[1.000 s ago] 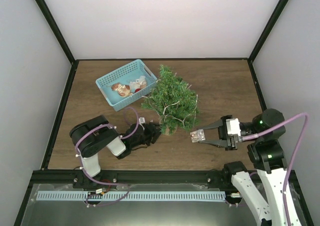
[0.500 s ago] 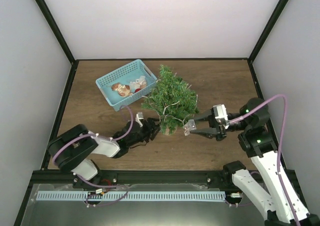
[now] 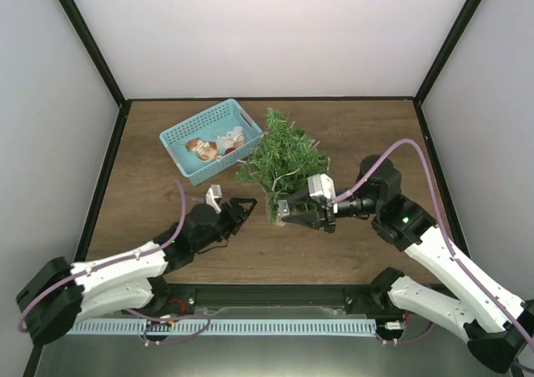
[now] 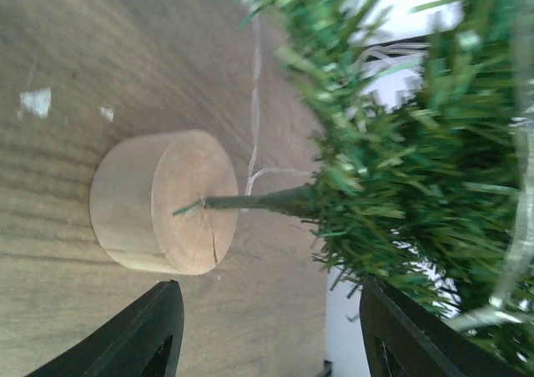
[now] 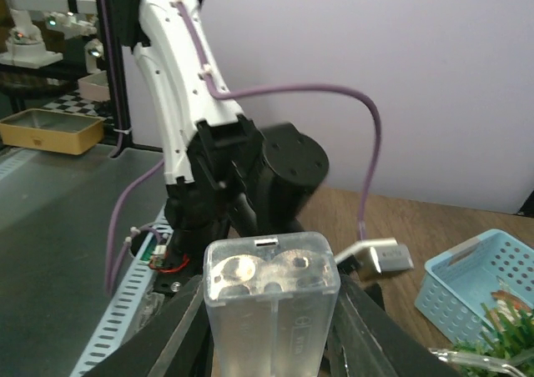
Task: Decorate the small christmas tree
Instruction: Wrap the decoration item around the Christmas tree.
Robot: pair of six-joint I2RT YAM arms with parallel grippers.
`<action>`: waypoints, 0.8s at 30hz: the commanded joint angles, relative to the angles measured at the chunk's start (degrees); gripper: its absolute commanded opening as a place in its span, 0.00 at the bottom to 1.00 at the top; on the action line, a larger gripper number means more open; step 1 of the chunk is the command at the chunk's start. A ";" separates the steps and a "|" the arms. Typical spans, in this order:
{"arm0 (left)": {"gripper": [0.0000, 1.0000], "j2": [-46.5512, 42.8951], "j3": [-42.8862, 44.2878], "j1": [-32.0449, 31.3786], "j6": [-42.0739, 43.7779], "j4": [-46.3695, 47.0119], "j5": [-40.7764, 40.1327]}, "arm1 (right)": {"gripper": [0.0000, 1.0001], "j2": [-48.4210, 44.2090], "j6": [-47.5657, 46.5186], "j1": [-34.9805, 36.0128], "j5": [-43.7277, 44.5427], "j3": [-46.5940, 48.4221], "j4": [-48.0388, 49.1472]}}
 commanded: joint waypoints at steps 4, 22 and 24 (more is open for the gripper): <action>0.55 -14.21 2.34 -0.39 29.44 -9.07 -2.23 | 0.17 0.86 -1.58 2.39 9.35 3.49 0.56; 0.66 -17.47 22.74 -0.50 52.78 -15.99 19.38 | 0.18 4.67 -11.24 7.94 15.29 6.55 -3.03; 0.66 -16.67 23.48 -0.44 49.62 -15.99 21.61 | 0.18 6.60 -13.08 11.23 21.48 8.72 -4.39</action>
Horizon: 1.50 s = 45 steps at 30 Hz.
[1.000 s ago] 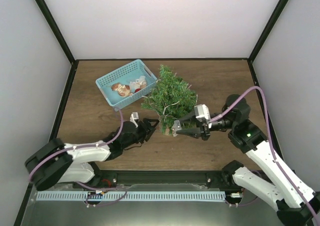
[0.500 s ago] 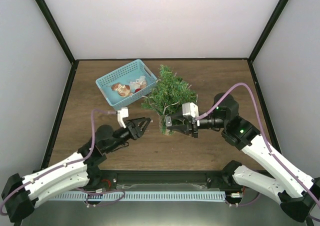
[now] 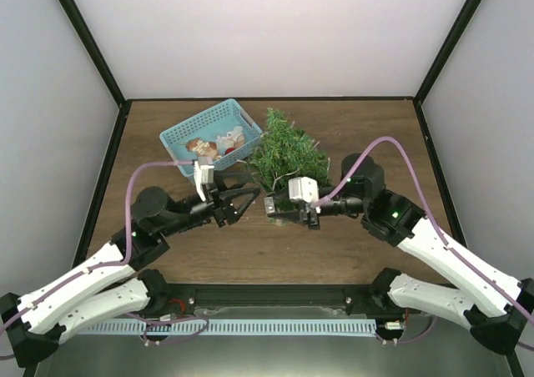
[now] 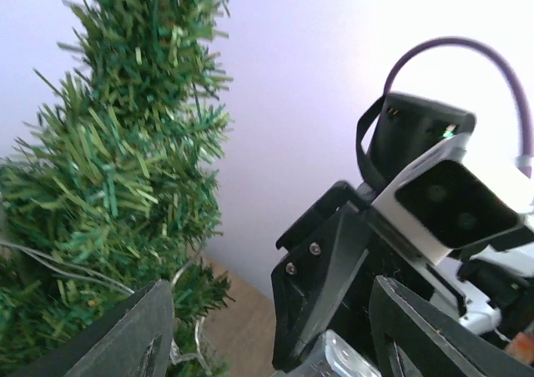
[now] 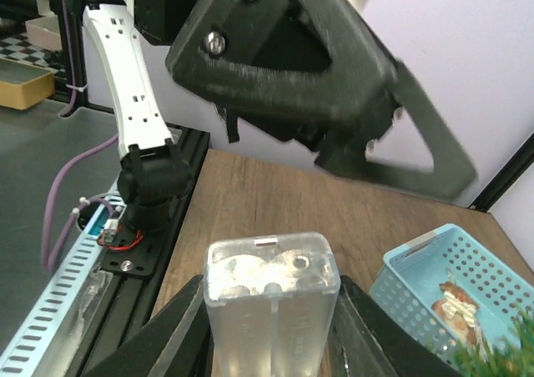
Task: Decorate the small christmas tree
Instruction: Wrap the decoration item around the Christmas tree.
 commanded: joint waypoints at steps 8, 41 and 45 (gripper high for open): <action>0.62 2.49 8.53 -0.12 -8.04 -19.79 0.72 | 0.18 6.61 -7.96 12.45 22.21 8.48 -2.24; 0.04 5.73 15.43 -0.17 -5.83 -37.89 -11.73 | 0.26 6.53 -6.57 13.52 27.05 7.24 -0.10; 0.04 4.27 14.86 -0.06 -4.95 -39.53 -16.18 | 0.41 2.06 -3.25 13.52 27.84 4.81 1.17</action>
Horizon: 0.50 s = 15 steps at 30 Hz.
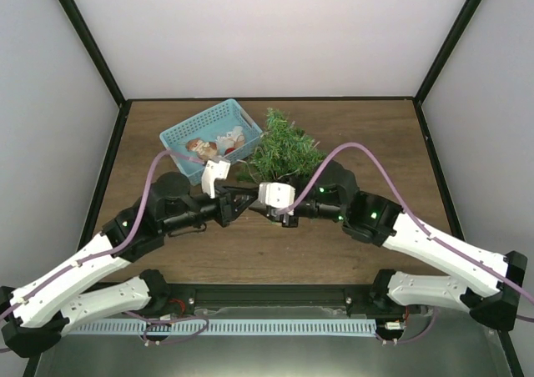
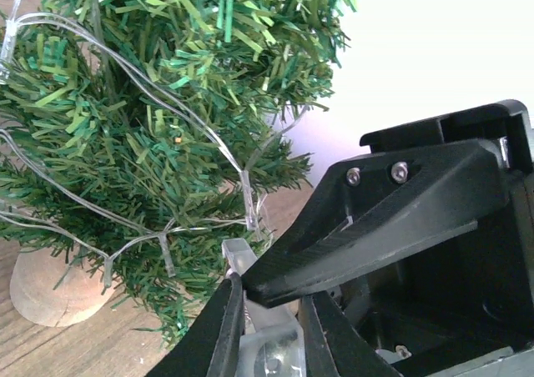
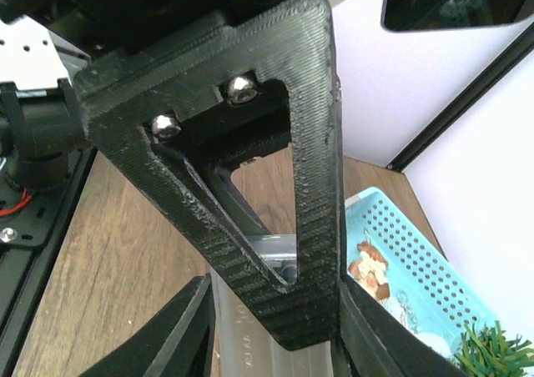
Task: Decorate the small christmas tree
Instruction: Wrap the decoration item around the Christmas tree.
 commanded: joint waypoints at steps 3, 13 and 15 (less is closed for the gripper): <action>0.04 -2.86 -0.60 1.33 2.42 -5.87 -13.90 | 0.52 -11.60 7.96 0.21 1.82 -3.13 3.77; 0.04 -3.25 -3.68 1.42 0.94 -7.67 -16.26 | 0.66 -23.59 20.34 0.21 11.59 -4.54 7.62; 0.04 -3.25 -4.49 1.38 0.52 -7.69 -15.35 | 0.67 -24.22 23.32 0.20 15.39 -5.67 9.53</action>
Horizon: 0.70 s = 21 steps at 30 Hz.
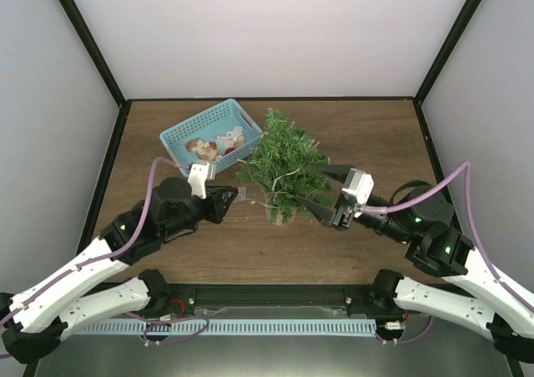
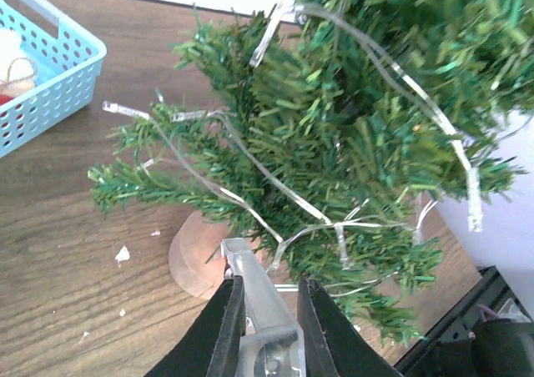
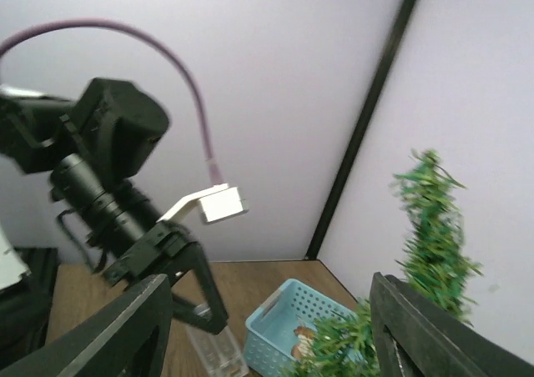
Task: Decorate the small christmas tree
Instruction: Wrap the decoration item around the Christmas tree.
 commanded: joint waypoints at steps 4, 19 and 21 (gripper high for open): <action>0.04 -3.03 -4.10 0.26 -1.68 2.29 5.38 | 0.67 0.40 10.68 0.19 14.33 -2.40 3.67; 0.04 -9.64 -16.83 0.35 -9.36 14.78 20.97 | 0.67 -2.02 11.91 0.18 22.39 -5.36 4.38; 0.04 -8.63 -14.02 0.34 -7.45 7.57 13.03 | 0.67 -2.65 11.91 0.18 22.87 -5.31 4.20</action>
